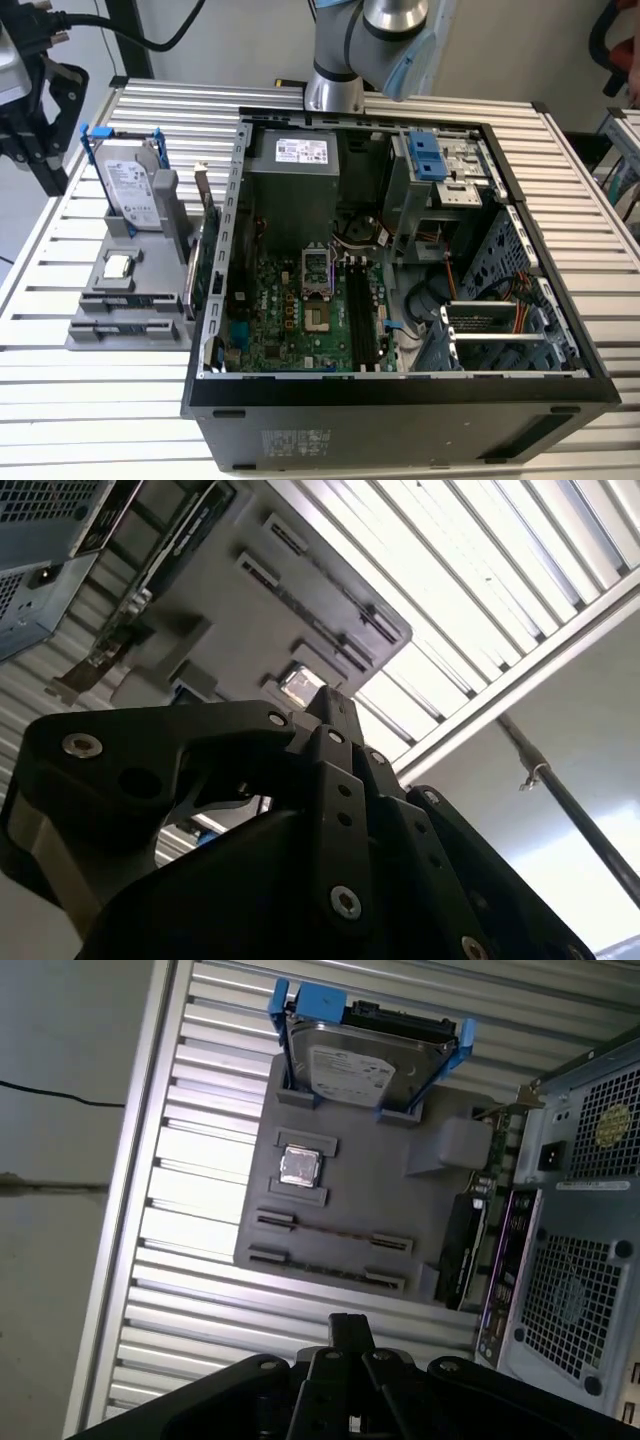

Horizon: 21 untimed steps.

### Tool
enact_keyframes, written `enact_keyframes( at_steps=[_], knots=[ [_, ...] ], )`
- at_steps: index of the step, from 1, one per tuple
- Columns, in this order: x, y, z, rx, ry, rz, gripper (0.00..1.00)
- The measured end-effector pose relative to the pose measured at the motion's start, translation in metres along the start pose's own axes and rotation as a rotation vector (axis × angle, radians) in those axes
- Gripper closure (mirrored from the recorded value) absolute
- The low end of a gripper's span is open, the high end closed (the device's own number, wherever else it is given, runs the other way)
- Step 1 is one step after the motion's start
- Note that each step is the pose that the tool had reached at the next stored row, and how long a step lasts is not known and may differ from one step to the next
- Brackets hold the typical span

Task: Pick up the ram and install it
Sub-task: 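Pick up the ram and move it above insertion slot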

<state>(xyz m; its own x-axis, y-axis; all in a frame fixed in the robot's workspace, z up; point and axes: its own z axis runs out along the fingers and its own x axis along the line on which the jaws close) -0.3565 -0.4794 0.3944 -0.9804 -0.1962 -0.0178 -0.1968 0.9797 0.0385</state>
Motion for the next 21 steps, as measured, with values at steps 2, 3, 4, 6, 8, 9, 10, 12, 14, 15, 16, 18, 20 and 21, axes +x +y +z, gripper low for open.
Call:
enact_keyframes(
  at_steps=[2, 3, 4, 6, 8, 9, 10, 12, 14, 15, 16, 18, 20, 21],
  knots=[
    [0.0000, 0.0000, -0.0001, 0.0010, 0.0009, -0.016, 1.00],
    [0.0000, 0.0000, -0.0002, 0.0015, 0.0013, -0.023, 1.00],
    [0.0000, 0.0000, -0.0004, 0.0017, 0.0018, -0.032, 1.00],
    [0.0000, 0.0000, -0.0005, 0.0027, 0.0025, -0.049, 1.00],
    [0.0000, 0.0001, -0.0006, 0.0052, 0.0037, -0.064, 1.00],
    [0.0000, 0.0001, -0.0008, 0.0066, 0.0045, -0.073, 1.00],
    [0.0000, 0.0001, -0.0010, 0.0078, 0.0052, -0.083, 1.00],
    [0.0000, 0.0001, -0.0014, 0.0104, 0.0065, -0.102, 1.00],
    [0.0000, 0.0001, -0.0019, 0.0128, 0.0077, -0.121, 1.00],
    [0.0000, 0.0002, -0.0022, 0.0140, 0.0084, -0.131, 1.00],
    [0.0000, 0.0002, -0.0024, 0.0149, 0.0090, -0.142, 1.00],
    [0.0000, 0.0002, -0.0028, 0.0162, 0.0102, -0.167, 1.00],
    [0.0000, 0.0002, -0.0031, 0.0175, 0.0114, -0.192, 1.00],
    [0.0000, 0.0002, -0.0032, 0.0182, 0.0121, -0.204, 1.00]
  ],
)
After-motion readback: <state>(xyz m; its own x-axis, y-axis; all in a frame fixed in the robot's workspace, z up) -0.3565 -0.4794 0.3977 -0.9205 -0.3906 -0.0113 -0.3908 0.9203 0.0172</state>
